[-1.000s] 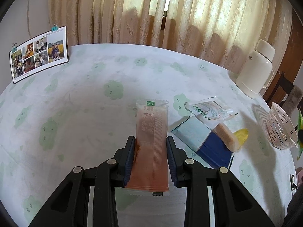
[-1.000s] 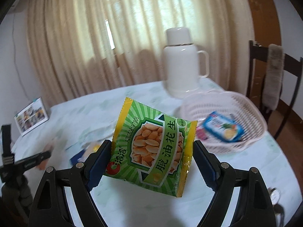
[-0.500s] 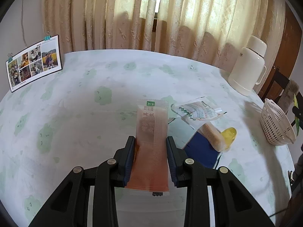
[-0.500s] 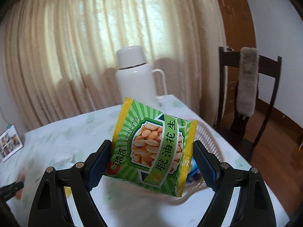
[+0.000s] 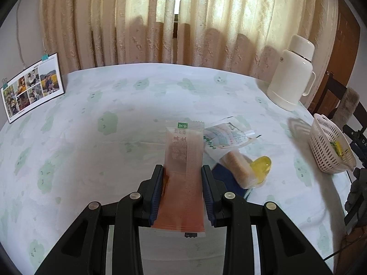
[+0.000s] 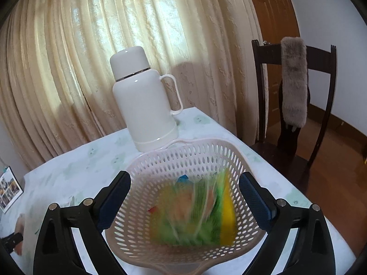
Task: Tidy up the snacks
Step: 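Carry the green peanut bag into the basket and open the right gripper, then carry the pastry packet over the basket and open the left gripper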
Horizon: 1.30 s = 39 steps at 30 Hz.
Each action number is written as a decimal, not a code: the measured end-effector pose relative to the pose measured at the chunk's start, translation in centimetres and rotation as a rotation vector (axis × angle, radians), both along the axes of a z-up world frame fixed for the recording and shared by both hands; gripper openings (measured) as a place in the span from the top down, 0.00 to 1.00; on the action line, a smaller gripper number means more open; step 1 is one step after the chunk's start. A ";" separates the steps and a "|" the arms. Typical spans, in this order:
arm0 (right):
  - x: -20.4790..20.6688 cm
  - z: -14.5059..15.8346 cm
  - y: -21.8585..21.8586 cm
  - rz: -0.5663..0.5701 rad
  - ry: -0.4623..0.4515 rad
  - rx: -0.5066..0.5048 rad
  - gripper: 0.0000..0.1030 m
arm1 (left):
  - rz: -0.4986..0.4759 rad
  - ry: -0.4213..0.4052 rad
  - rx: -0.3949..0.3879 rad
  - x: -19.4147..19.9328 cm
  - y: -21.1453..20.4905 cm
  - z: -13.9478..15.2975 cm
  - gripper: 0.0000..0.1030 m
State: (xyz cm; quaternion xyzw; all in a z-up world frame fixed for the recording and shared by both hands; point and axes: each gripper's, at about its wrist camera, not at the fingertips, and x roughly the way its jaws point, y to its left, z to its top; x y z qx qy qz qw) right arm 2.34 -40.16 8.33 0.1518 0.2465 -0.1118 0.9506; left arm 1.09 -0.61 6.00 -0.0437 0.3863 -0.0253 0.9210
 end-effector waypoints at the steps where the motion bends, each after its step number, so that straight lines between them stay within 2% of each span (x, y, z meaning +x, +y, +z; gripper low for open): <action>1: -0.1 0.0 0.0 -0.001 -0.003 0.005 0.07 | -0.005 0.000 0.002 0.1 -0.3 0.1 0.72; 9: -1.8 -0.2 -1.6 -0.067 -0.055 0.054 0.07 | -0.074 -0.008 0.029 1.1 -4.1 0.8 0.71; 19: -3.2 0.3 -2.1 -0.154 -0.083 0.031 0.07 | -0.199 -0.024 0.040 2.3 -10.1 2.0 0.71; 27: -3.7 0.6 -2.3 -0.179 -0.096 0.023 0.07 | -0.327 -0.050 0.024 2.8 -15.8 3.3 0.71; 39: -4.3 0.9 -2.8 -0.220 -0.108 0.044 0.07 | -0.444 -0.031 -0.025 4.7 -21.9 3.5 0.71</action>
